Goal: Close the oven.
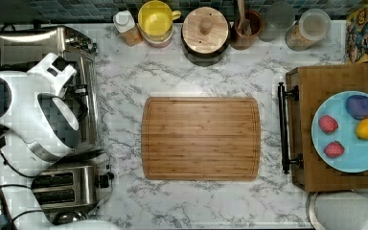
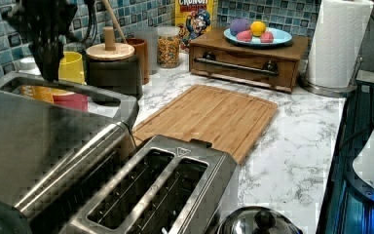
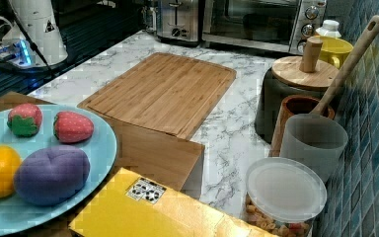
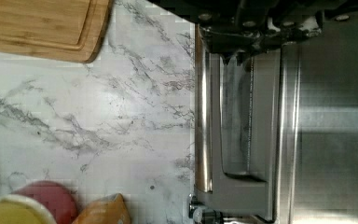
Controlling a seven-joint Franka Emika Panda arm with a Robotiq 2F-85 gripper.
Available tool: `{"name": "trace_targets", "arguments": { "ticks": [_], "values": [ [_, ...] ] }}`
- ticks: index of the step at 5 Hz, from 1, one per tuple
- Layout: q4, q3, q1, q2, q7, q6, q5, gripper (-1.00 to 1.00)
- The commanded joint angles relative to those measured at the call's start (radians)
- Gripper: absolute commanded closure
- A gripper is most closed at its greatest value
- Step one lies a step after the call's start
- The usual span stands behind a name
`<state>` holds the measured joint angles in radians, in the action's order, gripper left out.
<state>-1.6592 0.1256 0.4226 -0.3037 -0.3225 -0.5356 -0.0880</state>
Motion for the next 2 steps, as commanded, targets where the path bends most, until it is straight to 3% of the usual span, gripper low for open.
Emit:
{"name": "trace_targets", "arguments": {
  "ticks": [1,2],
  "values": [
    [0.058,0.017,0.026,0.177,0.066,0.029,-0.060,1.00],
    [0.058,0.017,0.026,0.177,0.066,0.029,-0.060,1.00]
  ]
}}
